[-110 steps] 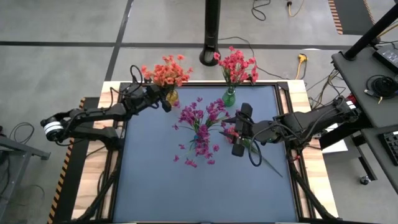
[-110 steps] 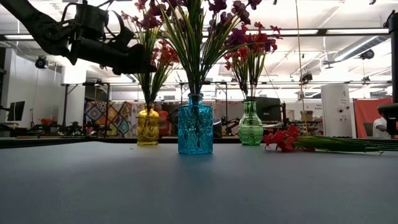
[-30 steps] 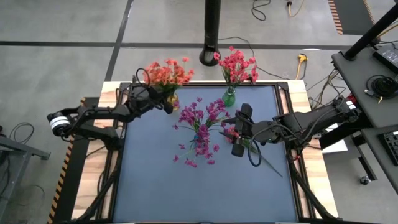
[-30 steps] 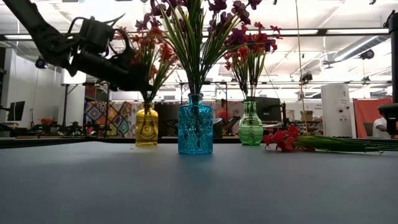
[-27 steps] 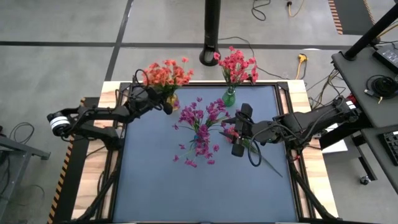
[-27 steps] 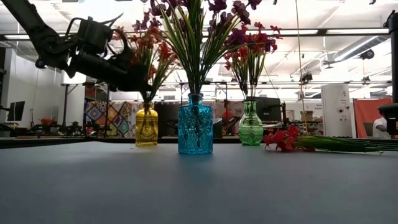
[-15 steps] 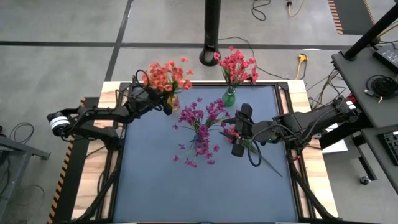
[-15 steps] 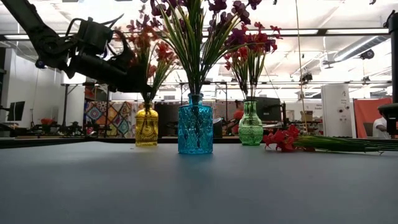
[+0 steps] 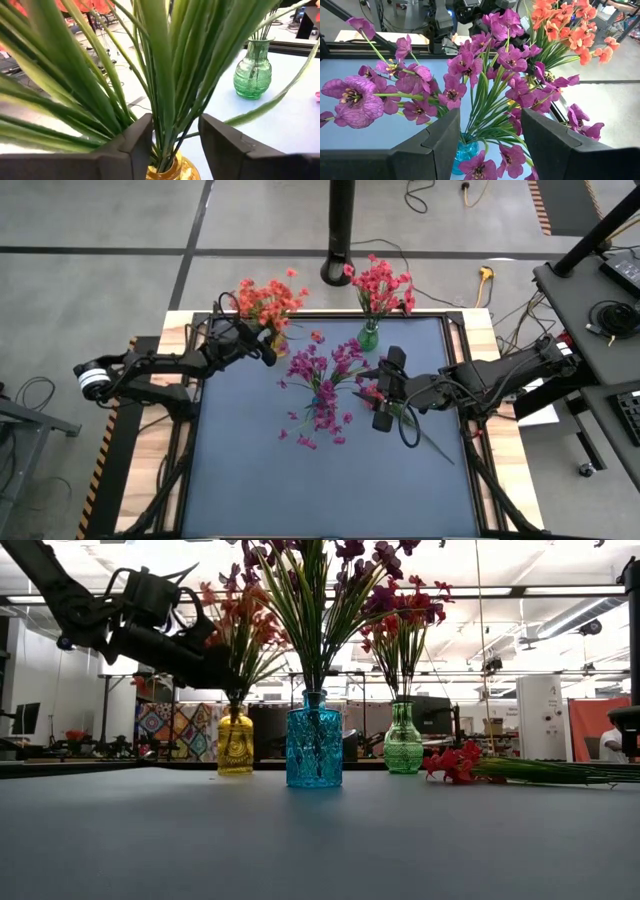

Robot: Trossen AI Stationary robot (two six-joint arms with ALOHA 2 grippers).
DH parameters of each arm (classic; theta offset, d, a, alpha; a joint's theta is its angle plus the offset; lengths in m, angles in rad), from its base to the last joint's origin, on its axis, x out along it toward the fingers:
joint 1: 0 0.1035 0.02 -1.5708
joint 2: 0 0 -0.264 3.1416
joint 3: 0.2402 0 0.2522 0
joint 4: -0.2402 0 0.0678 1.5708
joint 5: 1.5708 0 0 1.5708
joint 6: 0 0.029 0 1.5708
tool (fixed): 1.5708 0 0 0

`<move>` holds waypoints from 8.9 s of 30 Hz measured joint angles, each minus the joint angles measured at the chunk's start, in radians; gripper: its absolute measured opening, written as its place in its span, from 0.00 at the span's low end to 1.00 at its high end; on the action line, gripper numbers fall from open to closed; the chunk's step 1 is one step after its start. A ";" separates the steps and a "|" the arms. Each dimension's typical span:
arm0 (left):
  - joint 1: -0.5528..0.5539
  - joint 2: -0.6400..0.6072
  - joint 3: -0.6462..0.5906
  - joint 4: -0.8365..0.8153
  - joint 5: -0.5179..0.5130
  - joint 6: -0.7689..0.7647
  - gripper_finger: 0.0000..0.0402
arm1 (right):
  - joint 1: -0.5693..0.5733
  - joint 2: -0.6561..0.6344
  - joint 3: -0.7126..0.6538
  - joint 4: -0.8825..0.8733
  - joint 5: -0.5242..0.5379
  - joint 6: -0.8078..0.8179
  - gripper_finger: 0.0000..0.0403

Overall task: Sort flowers into vase by color
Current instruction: Put the orange flower into the yellow vase

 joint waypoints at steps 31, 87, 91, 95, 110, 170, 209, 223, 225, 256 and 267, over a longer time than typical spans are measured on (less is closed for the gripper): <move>-0.005 -0.150 0.000 -0.184 0.039 -0.075 0.51 | 0.000 0.000 0.005 0.010 0.000 -0.004 0.50; -0.073 -0.158 0.344 -0.815 0.112 -0.028 0.58 | 0.000 0.000 0.006 -0.001 0.000 -0.024 0.50; -0.089 -0.158 0.341 -0.830 0.111 0.032 0.67 | 0.000 0.000 0.006 -0.001 0.000 -0.023 0.50; -0.089 -0.159 0.342 -0.844 0.110 0.075 0.73 | 0.000 0.000 0.006 0.000 0.000 -0.021 0.50; -0.101 -0.164 0.348 -0.930 0.109 0.292 0.76 | 0.000 0.000 0.006 0.015 0.000 -0.021 0.50; -0.149 -0.113 0.608 -1.320 0.193 0.366 0.71 | 0.000 0.000 0.006 -0.003 0.000 -0.011 0.50; -0.172 0.142 0.703 -1.660 0.159 0.348 0.71 | 0.000 0.000 0.006 -0.017 -0.005 -0.024 0.50; -0.175 0.136 0.782 -1.717 0.161 0.401 0.71 | 0.000 0.000 0.006 -0.024 -0.004 -0.023 0.50; -0.177 0.132 0.805 -1.729 0.163 0.400 0.71 | 0.000 0.000 0.006 -0.025 -0.004 -0.022 0.50; -0.178 -0.040 0.958 -1.711 0.493 0.487 0.71 | 0.000 0.000 0.006 -0.038 -0.004 -0.023 0.50; -0.165 -0.025 0.908 -1.561 0.426 0.453 0.71 | 0.001 0.000 0.006 -0.038 -0.004 -0.021 0.50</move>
